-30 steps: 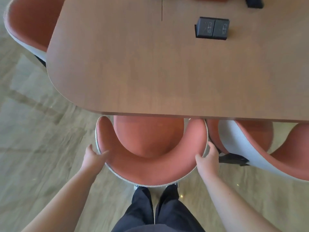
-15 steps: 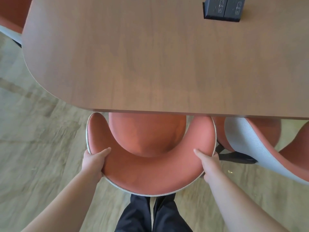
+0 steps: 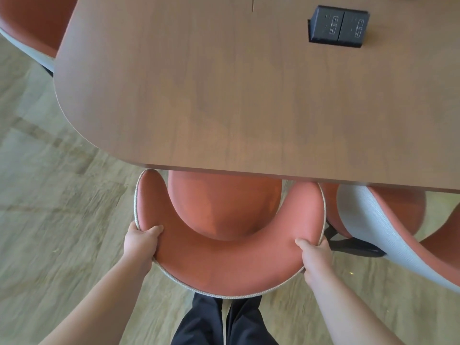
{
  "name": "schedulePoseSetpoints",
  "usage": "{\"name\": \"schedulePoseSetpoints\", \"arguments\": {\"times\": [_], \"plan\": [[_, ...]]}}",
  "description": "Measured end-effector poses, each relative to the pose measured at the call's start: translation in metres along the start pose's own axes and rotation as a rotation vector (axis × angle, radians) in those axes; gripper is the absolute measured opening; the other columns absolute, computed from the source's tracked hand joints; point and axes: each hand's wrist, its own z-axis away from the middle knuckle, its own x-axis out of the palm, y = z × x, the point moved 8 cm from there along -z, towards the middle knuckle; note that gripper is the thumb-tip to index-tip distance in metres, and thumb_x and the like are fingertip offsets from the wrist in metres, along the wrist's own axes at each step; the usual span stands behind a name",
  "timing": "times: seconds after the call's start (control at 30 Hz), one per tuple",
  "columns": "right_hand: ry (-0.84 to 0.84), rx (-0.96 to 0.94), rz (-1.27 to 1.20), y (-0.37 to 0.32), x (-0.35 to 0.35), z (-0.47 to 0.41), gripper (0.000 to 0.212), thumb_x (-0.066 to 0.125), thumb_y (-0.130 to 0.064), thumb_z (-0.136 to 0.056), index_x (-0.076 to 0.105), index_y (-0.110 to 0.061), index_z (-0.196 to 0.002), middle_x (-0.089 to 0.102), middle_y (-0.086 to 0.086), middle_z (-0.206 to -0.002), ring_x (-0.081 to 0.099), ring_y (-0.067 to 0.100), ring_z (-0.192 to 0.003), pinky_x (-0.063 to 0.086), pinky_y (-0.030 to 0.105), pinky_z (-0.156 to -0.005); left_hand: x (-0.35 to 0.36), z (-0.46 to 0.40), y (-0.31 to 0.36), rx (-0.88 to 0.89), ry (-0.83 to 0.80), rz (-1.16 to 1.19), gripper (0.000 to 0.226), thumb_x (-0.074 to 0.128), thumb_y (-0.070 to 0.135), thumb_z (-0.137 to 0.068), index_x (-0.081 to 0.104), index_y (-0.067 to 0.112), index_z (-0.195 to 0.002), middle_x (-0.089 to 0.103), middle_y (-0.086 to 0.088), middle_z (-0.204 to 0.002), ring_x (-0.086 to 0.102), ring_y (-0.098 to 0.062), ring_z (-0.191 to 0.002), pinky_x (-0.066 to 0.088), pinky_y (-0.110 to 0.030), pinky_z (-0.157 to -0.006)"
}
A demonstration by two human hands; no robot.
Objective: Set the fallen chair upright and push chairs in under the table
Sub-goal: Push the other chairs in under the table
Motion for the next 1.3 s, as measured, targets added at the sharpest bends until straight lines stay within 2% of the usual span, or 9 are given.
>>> {"name": "schedulePoseSetpoints", "arguments": {"times": [0.2, 0.43, 0.63, 0.77, 0.87, 0.93, 1.1, 1.23, 1.3], "plan": [[0.0, -0.026, -0.027, 0.003, -0.02, 0.001, 0.034, 0.073, -0.012, -0.082, 0.057, -0.032, -0.104, 0.071, -0.004, -0.105, 0.07, 0.024, -0.092, 0.056, 0.042, -0.076, 0.016, 0.01, 0.01, 0.062, -0.046, -0.014, 0.03, 0.075, 0.015, -0.089, 0.061, 0.016, -0.115, 0.071, -0.007, -0.101, 0.07, -0.03, -0.082, 0.048, -0.031, -0.051], [0.014, -0.06, -0.014, -0.013, -0.033, -0.008, 0.035, 0.073, -0.015, -0.083, 0.055, -0.023, -0.111, 0.071, 0.0, -0.103, 0.07, 0.023, -0.087, 0.052, 0.033, -0.063, 0.035, 0.015, 0.009, 0.069, -0.058, -0.02, 0.033, 0.075, 0.016, -0.088, 0.06, 0.017, -0.118, 0.071, -0.008, -0.105, 0.071, -0.034, -0.091, 0.054, -0.037, -0.061], [0.003, -0.05, 0.015, -0.011, -0.027, -0.02, 0.039, 0.072, -0.016, -0.082, 0.054, -0.026, -0.116, 0.071, 0.003, -0.11, 0.069, 0.031, -0.097, 0.056, 0.058, -0.09, 0.041, 0.01, 0.013, 0.068, -0.055, -0.034, 0.03, 0.076, 0.018, -0.09, 0.058, 0.019, -0.114, 0.07, -0.007, -0.105, 0.07, -0.038, -0.097, 0.057, -0.042, -0.068], [0.015, -0.034, 0.029, -0.014, -0.026, -0.023, 0.04, 0.072, -0.018, -0.084, 0.052, -0.024, -0.119, 0.069, 0.001, -0.111, 0.068, 0.028, -0.095, 0.057, 0.049, -0.083, 0.045, 0.009, 0.014, 0.062, -0.049, -0.044, 0.033, 0.076, 0.019, -0.09, 0.057, 0.018, -0.116, 0.069, -0.008, -0.106, 0.07, -0.037, -0.096, 0.057, -0.041, -0.066], [0.023, -0.014, 0.055, -0.015, -0.025, -0.022, 0.047, 0.073, -0.021, -0.085, 0.05, -0.02, -0.126, 0.068, 0.002, -0.114, 0.067, 0.028, -0.096, 0.058, 0.05, -0.083, 0.045, 0.007, 0.015, 0.056, -0.042, -0.056, 0.036, 0.077, 0.02, -0.09, 0.057, 0.018, -0.12, 0.069, -0.009, -0.109, 0.07, -0.036, -0.097, 0.056, -0.04, -0.065], [0.025, -0.005, 0.059, -0.016, -0.025, -0.02, 0.05, 0.073, -0.024, -0.085, 0.048, -0.018, -0.128, 0.067, 0.002, -0.113, 0.067, 0.027, -0.094, 0.057, 0.043, -0.072, 0.045, 0.007, 0.016, 0.051, -0.041, -0.078, 0.04, 0.077, 0.023, -0.09, 0.056, 0.016, -0.123, 0.069, -0.01, -0.112, 0.07, -0.037, -0.099, 0.056, -0.04, -0.064], [0.009, 0.01, 0.101, -0.021, -0.024, -0.015, 0.067, 0.077, -0.033, -0.082, 0.042, -0.015, -0.136, 0.065, 0.005, -0.118, 0.067, 0.027, -0.094, 0.054, 0.036, -0.066, 0.047, 0.011, 0.018, 0.001, -0.077, -0.116, 0.052, 0.079, 0.032, -0.088, 0.053, 0.011, -0.129, 0.069, -0.013, -0.111, 0.07, -0.036, -0.089, 0.049, -0.031, -0.048], [0.047, -0.034, 0.152, -0.034, -0.031, -0.004, 0.056, 0.068, -0.027, -0.088, 0.044, -0.009, -0.135, 0.064, 0.013, -0.124, 0.064, 0.034, -0.1, 0.053, 0.046, -0.087, 0.043, 0.023, 0.033, 0.03, -0.079, -0.144, 0.048, 0.07, 0.026, -0.093, 0.055, -0.001, -0.13, 0.069, -0.02, -0.113, 0.065, -0.037, -0.089, 0.047, -0.035, -0.06], [0.065, -0.082, 0.142, -0.049, -0.035, 0.01, 0.056, 0.061, -0.02, -0.089, 0.044, -0.013, -0.141, 0.065, 0.009, -0.121, 0.064, 0.032, -0.096, 0.055, 0.046, -0.085, 0.039, 0.035, 0.046, 0.091, -0.081, -0.166, 0.055, 0.064, 0.018, -0.093, 0.049, 0.001, -0.142, 0.063, -0.013, -0.112, 0.062, -0.032, -0.089, 0.046, -0.037, -0.067]]}}
